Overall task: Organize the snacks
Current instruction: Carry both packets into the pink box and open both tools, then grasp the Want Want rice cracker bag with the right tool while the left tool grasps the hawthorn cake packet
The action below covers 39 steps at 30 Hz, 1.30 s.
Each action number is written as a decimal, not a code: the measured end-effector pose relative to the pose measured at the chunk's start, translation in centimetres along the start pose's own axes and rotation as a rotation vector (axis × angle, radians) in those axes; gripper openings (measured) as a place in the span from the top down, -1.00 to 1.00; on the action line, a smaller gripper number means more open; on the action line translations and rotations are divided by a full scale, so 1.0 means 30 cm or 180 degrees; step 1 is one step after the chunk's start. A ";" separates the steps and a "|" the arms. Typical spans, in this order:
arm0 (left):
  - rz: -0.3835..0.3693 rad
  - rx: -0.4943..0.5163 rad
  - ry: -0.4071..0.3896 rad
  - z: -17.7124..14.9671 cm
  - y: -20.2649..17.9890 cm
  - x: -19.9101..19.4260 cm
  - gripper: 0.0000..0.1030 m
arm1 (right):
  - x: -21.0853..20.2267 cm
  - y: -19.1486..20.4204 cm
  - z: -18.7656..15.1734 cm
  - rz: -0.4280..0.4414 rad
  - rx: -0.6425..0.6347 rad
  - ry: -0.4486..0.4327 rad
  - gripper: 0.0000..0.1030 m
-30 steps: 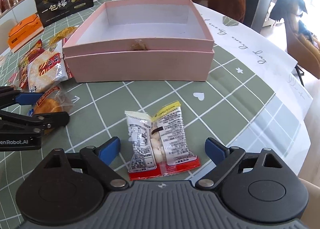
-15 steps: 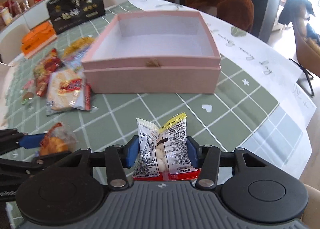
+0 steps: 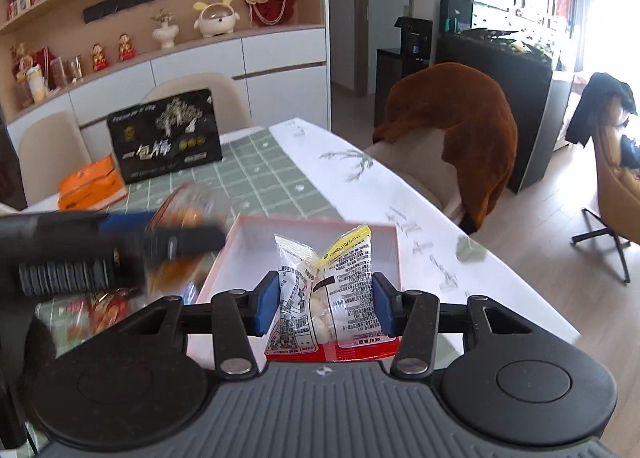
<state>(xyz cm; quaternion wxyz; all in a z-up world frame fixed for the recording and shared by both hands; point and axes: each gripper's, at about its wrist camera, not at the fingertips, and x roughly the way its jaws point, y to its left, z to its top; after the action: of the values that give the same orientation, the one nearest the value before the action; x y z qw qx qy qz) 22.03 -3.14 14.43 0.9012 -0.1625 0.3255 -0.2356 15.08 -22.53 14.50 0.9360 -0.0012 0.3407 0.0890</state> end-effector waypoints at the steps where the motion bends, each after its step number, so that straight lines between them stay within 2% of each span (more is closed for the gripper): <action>1: 0.0057 -0.0114 0.0084 0.009 0.029 0.038 -0.21 | 0.040 -0.013 0.014 0.0005 0.0013 0.0044 -0.12; 2: 0.0153 -0.0122 0.0174 0.008 0.048 0.067 -0.21 | 0.073 -0.021 0.023 -0.0037 0.0017 0.0112 -0.24; 4: 0.0257 0.0009 0.0274 -0.022 0.074 0.086 -0.19 | 0.126 -0.049 0.027 -0.0120 0.0073 0.0210 -0.25; 7: 0.0309 0.0062 0.0343 -0.080 0.126 0.067 -0.19 | 0.150 -0.095 -0.022 -0.0083 0.0193 0.0289 -0.31; 10: 0.0496 0.0017 0.0390 -0.116 0.204 0.030 -0.19 | 0.145 -0.110 -0.102 -0.0124 0.0216 0.0381 -0.31; 15: 0.0745 -0.0011 0.0319 -0.187 0.300 -0.099 -0.18 | 0.090 -0.086 -0.231 -0.0144 0.0186 0.0450 -0.31; 20: 0.0719 0.0083 0.0607 -0.339 0.293 -0.129 0.12 | 0.074 -0.025 -0.312 -0.0067 0.0198 0.0634 -0.31; 27: 0.0475 -0.0151 0.0601 -0.520 0.228 -0.216 0.13 | 0.063 0.092 -0.377 0.0108 0.0182 0.0802 -0.32; 30: 0.0289 -0.0258 0.0655 -0.556 0.205 -0.241 0.13 | 0.055 0.143 -0.395 0.0184 0.0204 0.0844 -0.34; 32: 0.0249 -0.0279 0.0646 -0.564 0.205 -0.268 0.13 | 0.051 0.177 -0.405 0.0253 0.0217 0.0874 -0.39; 35: 0.0596 -0.0273 0.0334 -0.534 0.239 -0.340 0.13 | 0.061 0.246 -0.403 0.0365 0.0162 0.0928 -0.43; 39: 0.1122 -0.0513 0.0025 -0.453 0.362 -0.397 0.13 | 0.118 0.359 -0.383 0.0550 0.0097 0.1013 -0.55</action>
<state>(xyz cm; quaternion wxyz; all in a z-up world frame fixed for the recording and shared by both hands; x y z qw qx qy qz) 8.43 10.37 5.66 0.9113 -0.1737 0.3703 -0.0480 8.62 -12.05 4.04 0.8591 0.0281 0.4846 0.1626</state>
